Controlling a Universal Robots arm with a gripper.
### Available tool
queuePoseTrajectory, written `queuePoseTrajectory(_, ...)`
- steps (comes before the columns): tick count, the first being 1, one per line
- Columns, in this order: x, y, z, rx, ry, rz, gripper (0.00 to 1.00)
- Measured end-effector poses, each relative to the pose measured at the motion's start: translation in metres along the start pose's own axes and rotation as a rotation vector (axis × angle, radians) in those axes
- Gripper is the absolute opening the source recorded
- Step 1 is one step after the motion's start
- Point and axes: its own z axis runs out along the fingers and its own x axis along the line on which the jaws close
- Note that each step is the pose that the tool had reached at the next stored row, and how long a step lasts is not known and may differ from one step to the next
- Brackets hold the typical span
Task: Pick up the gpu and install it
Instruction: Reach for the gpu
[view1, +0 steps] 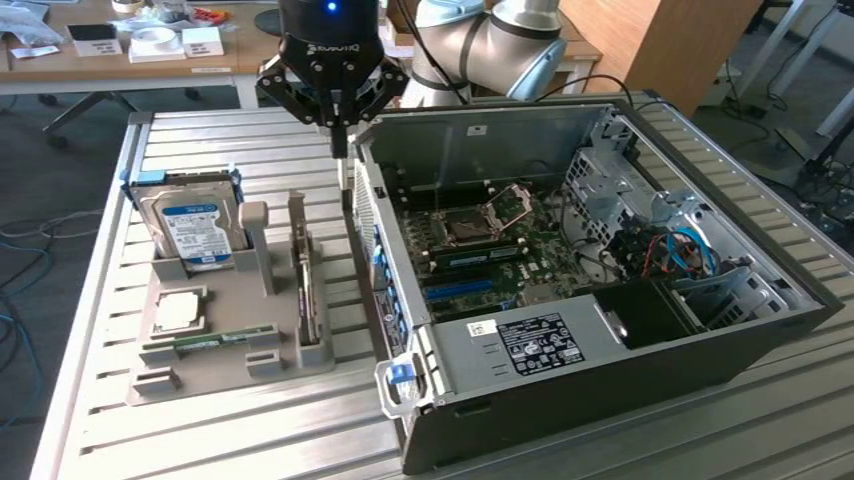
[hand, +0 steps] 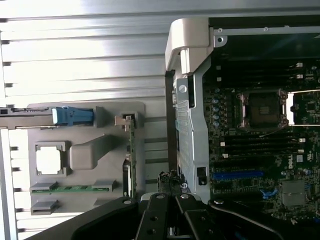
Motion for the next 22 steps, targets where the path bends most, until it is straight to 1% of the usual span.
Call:
queuePoseTrajectory(4,0.004,-0.0003,-0.0001,0.0001,0.0001,0.0,0.11)
queuePoseTrajectory(12,0.006,-0.0004,-0.0002,0.0001,0.0001,0.0,0.11)
queuePoseTrajectory(18,0.011,-0.0007,-0.0002,0.0,0.0001,0.0,0.11)
queuePoseTrajectory(22,0.011,-0.0008,-0.0002,0.0,0.0001,0.0,0.11)
